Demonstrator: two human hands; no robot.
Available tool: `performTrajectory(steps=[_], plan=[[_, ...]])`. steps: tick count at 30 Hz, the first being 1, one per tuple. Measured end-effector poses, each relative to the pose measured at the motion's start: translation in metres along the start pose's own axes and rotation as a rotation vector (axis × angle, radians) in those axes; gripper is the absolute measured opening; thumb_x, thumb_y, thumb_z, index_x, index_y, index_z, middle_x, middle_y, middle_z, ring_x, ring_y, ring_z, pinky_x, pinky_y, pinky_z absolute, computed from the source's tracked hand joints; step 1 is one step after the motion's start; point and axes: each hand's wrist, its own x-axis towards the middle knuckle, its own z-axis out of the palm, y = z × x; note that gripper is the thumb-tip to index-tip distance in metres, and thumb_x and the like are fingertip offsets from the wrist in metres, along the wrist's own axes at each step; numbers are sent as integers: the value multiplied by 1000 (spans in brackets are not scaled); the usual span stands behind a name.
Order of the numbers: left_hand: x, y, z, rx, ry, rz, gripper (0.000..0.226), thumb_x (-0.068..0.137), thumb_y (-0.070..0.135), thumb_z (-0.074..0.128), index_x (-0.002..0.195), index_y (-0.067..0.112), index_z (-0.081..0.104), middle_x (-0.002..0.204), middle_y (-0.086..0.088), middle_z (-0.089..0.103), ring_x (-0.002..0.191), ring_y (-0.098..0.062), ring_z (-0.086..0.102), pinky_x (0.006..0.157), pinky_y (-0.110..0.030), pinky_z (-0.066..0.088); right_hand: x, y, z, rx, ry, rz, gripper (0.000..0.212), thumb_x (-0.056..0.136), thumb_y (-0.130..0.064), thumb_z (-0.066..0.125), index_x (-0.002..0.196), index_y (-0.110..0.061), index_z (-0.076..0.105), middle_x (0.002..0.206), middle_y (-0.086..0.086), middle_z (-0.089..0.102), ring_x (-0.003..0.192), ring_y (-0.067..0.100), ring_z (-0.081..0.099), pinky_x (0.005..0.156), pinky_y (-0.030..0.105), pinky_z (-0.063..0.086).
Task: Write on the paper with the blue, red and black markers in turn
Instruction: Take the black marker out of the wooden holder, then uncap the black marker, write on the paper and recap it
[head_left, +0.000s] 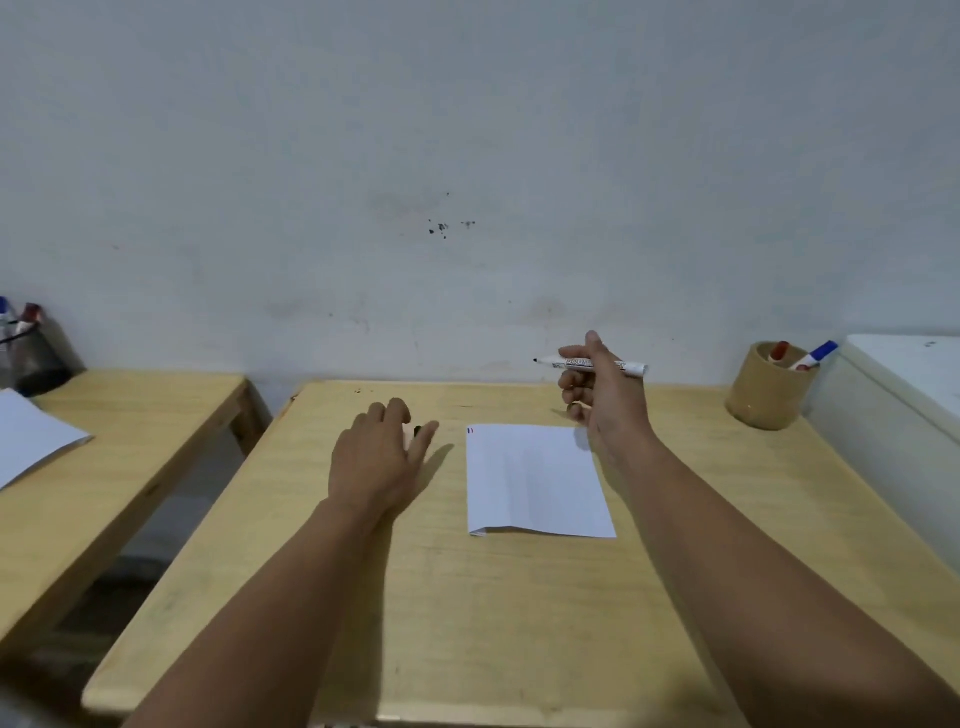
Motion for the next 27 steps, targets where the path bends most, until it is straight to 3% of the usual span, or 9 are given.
performTrajectory(steps=[3, 6, 8, 10, 14, 19, 22, 27], plan=[[-28, 11, -10, -61, 38, 215, 45, 94, 63, 46, 108, 24, 63, 105, 7, 62, 94, -22, 57, 78, -40, 46, -9, -1, 3, -71, -4, -21, 16, 100, -28, 65, 101, -19, 78, 74, 9, 78, 48, 14, 57, 53, 25, 39], [-49, 22, -15, -181, -98, 305, 55, 92, 64, 50, 130, 26, 63, 130, 9, 63, 116, -18, 54, 95, -41, 46, -16, 3, 12, -157, -5, -51, 23, 99, -28, 67, 100, -10, 81, 77, 10, 79, 49, 14, 58, 52, 23, 41], [-57, 25, -15, -220, -224, 310, 63, 93, 66, 44, 147, 34, 52, 155, 10, 49, 140, -18, 41, 111, -43, 38, -19, 9, 20, -214, -10, -60, 24, 101, -26, 64, 102, -9, 81, 75, 9, 78, 51, 16, 60, 53, 24, 44], [-61, 24, -12, -173, -328, 322, 64, 95, 67, 39, 154, 40, 41, 166, 14, 31, 153, -17, 24, 119, -43, 26, -21, 20, 27, -257, -45, -70, 18, 99, -22, 66, 99, -14, 82, 79, 8, 81, 58, 20, 65, 54, 25, 49], [-63, 24, -8, -66, -368, 344, 57, 96, 65, 44, 148, 43, 47, 165, 17, 33, 156, -18, 21, 117, -41, 19, -21, 44, 42, -402, -84, -124, 31, 99, -41, 72, 90, -12, 81, 73, 3, 77, 57, 14, 64, 51, 24, 50], [-61, 24, -7, -55, -351, 339, 60, 94, 68, 43, 148, 43, 48, 164, 17, 35, 155, -17, 24, 117, -43, 23, -11, 72, 57, -424, -70, -85, 25, 95, -39, 74, 83, -17, 78, 73, 1, 76, 62, 16, 66, 54, 29, 50], [-60, 23, -7, -51, -357, 335, 63, 93, 70, 42, 149, 42, 47, 164, 17, 35, 155, -16, 23, 118, -43, 22, -5, 87, 59, -481, -28, -102, 39, 94, -47, 77, 77, -12, 70, 68, 8, 72, 59, 16, 64, 55, 28, 50], [-64, 24, -6, 52, -312, 226, 84, 87, 80, 35, 155, 29, 39, 166, 7, 33, 155, -21, 23, 122, -52, 15, 1, 99, 57, -456, 3, -58, 30, 96, -30, 69, 84, -3, 67, 78, 17, 78, 53, 13, 66, 51, 26, 49]])
